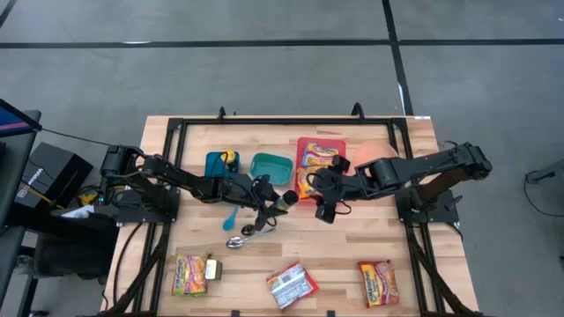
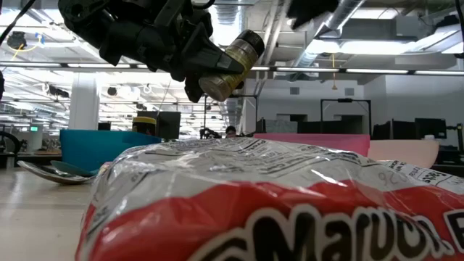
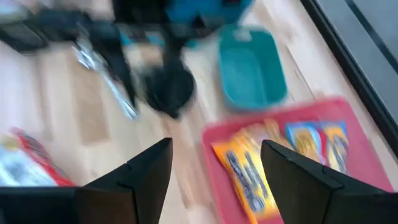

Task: Pick & Place Food Item
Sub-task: Put the green seasoning bottle into the blue bin

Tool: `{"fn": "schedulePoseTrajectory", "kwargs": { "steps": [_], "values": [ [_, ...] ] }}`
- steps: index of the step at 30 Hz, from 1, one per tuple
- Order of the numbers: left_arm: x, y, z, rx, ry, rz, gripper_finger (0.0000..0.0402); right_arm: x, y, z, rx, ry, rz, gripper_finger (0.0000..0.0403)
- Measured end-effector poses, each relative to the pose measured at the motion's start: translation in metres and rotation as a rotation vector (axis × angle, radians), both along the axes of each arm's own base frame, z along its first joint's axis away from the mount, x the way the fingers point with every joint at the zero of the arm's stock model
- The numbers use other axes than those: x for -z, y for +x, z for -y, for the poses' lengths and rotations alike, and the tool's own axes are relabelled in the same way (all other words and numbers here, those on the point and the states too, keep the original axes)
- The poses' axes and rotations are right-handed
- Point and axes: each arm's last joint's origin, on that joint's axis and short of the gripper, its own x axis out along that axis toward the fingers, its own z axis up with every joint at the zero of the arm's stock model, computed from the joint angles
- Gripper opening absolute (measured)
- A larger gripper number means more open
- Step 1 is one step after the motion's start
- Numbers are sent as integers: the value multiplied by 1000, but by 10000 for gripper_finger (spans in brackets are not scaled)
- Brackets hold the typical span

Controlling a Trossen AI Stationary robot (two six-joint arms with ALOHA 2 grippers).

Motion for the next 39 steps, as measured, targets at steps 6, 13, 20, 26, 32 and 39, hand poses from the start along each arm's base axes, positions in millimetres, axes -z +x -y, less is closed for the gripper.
{"fn": "schedulePoseTrajectory", "kwargs": {
  "steps": [6,13,20,26,32,39],
  "values": [
    [-1,1,-4,-15,-2,11,167,32,-28,10,142,12,0,240],
    [-4,2,-6,-22,-5,48,168,61,-61,18,170,93,189,240],
    [-11,3,-7,-55,-1,119,168,82,-75,22,119,130,461,240],
    [-17,4,-9,-117,8,182,168,108,-74,21,75,150,636,240],
    [-22,5,-9,-129,-21,234,168,126,-69,20,20,109,802,240],
    [-24,5,-6,-118,-23,251,168,133,-54,23,-100,128,913,240]
  ]
}}
